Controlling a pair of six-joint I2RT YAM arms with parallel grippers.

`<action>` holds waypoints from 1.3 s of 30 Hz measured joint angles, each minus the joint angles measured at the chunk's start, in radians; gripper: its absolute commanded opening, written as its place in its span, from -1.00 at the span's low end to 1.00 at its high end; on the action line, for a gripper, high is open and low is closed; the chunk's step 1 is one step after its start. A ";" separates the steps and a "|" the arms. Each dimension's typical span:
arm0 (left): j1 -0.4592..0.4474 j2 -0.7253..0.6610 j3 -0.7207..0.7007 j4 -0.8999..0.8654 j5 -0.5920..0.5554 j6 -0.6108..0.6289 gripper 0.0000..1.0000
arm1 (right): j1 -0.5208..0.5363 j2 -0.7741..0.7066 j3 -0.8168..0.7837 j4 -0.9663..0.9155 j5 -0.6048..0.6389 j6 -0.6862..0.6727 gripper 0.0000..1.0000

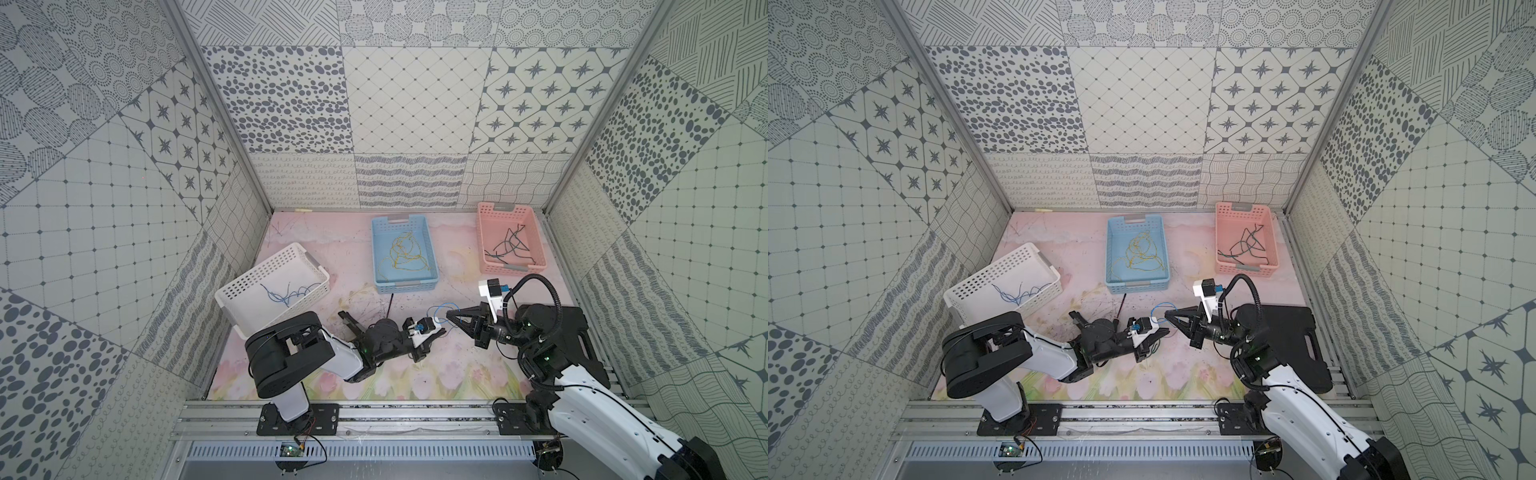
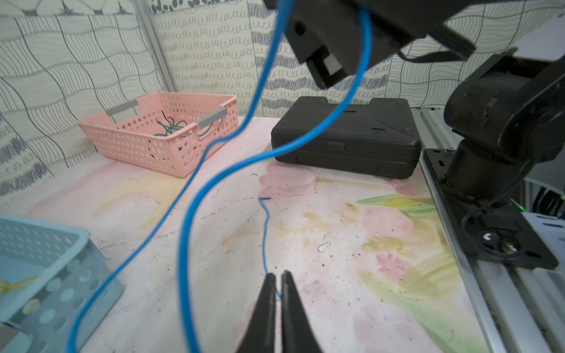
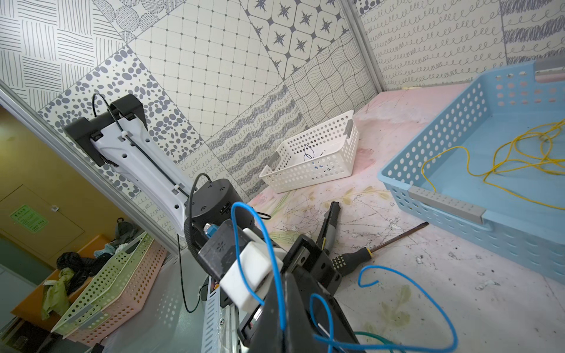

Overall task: Untangle and sort cables by color
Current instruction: Place the cable in the bin.

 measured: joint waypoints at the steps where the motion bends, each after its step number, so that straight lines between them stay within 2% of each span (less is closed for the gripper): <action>1: 0.000 -0.004 -0.002 0.010 -0.003 0.001 -1.00 | 0.000 0.000 0.000 -0.003 0.002 0.000 -1.00; 2: -0.001 -0.008 -0.005 0.016 -0.004 0.001 -1.00 | 0.000 -0.002 0.000 -0.008 0.005 -0.001 -0.96; 3: -0.001 -0.018 -0.011 0.026 -0.005 0.001 -1.00 | 0.000 -0.006 0.000 -0.017 0.010 -0.003 -0.74; 5: -0.002 -0.044 -0.024 0.034 -0.014 -0.001 -1.00 | 0.000 -0.021 -0.001 -0.037 0.025 -0.010 -0.24; 7: -0.003 -0.085 -0.034 0.024 -0.030 -0.002 -1.00 | 0.000 -0.043 -0.001 -0.057 0.043 -0.016 0.37; 8: -0.003 -0.117 -0.036 0.005 -0.042 -0.003 -1.00 | 0.000 -0.058 -0.002 -0.069 0.054 -0.019 0.58; 11: 0.001 -0.260 -0.026 -0.106 -0.090 -0.011 -1.00 | 0.000 -0.121 -0.006 -0.114 0.105 -0.036 0.97; 15: 0.047 -0.492 0.045 -0.350 -0.149 -0.046 -1.00 | -0.004 -0.248 -0.023 -0.195 0.212 -0.052 0.99; 19: 0.153 -0.713 0.166 -0.636 -0.206 -0.117 -1.00 | -0.013 -0.398 -0.053 -0.280 0.342 -0.062 0.99; 24: 0.310 -0.861 0.334 -0.942 -0.298 -0.243 -1.00 | -0.019 -0.473 -0.072 -0.355 0.464 -0.069 0.98; 28: 0.443 -0.869 0.436 -1.139 -0.391 -0.377 -1.00 | -0.021 -0.459 -0.074 -0.389 0.507 -0.075 0.98; 31: 0.588 -0.830 0.485 -1.267 -0.435 -0.499 -1.00 | -0.021 -0.431 -0.074 -0.390 0.517 -0.076 0.99; 36: 0.837 -0.682 0.566 -1.464 -0.458 -0.698 -1.00 | -0.021 -0.404 -0.074 -0.394 0.518 -0.076 0.99; 39: 0.935 -0.591 0.613 -1.567 -0.481 -0.791 -1.00 | -0.022 -0.404 -0.074 -0.396 0.517 -0.076 0.99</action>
